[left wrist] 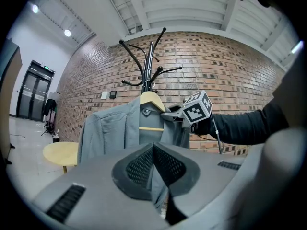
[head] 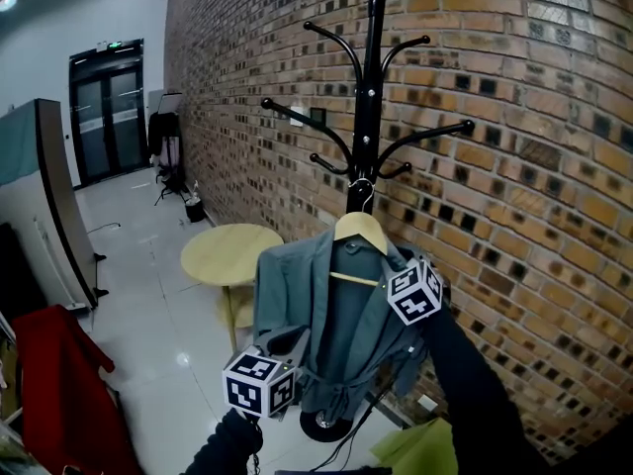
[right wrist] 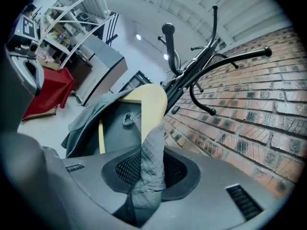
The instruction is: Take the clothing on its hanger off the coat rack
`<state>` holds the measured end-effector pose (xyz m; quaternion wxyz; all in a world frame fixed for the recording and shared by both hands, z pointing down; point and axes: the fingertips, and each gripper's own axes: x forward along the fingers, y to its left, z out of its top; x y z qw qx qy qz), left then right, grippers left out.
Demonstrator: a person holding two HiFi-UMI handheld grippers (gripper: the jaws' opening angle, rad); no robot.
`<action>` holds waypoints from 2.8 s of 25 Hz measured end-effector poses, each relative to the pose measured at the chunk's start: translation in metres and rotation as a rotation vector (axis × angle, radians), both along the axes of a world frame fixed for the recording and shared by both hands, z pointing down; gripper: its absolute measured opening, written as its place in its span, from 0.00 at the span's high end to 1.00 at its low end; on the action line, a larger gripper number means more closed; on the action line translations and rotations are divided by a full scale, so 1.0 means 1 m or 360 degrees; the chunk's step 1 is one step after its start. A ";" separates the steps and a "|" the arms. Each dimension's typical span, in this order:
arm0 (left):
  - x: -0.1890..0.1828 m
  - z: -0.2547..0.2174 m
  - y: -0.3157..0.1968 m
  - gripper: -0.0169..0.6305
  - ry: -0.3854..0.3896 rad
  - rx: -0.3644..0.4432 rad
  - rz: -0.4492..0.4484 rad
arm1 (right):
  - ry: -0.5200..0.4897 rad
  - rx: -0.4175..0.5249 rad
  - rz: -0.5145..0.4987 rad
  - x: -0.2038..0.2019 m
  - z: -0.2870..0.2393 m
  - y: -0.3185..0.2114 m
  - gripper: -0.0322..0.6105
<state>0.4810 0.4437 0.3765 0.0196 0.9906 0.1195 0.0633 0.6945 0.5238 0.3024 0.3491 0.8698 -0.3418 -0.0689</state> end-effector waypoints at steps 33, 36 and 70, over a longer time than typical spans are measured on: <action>-0.034 -0.003 0.021 0.97 0.0019 -0.0071 -0.0037 | 0.0195 0.0047 -0.0220 -0.123 -0.037 0.024 0.84; -0.053 0.004 0.007 0.97 0.0027 -0.0090 -0.0124 | 0.0190 0.0050 -0.0293 -0.139 -0.032 0.006 0.84; -0.531 -0.044 -0.574 0.97 0.0142 0.0026 -0.1666 | 0.0267 0.0326 -0.1492 -0.498 -0.186 -0.700 0.84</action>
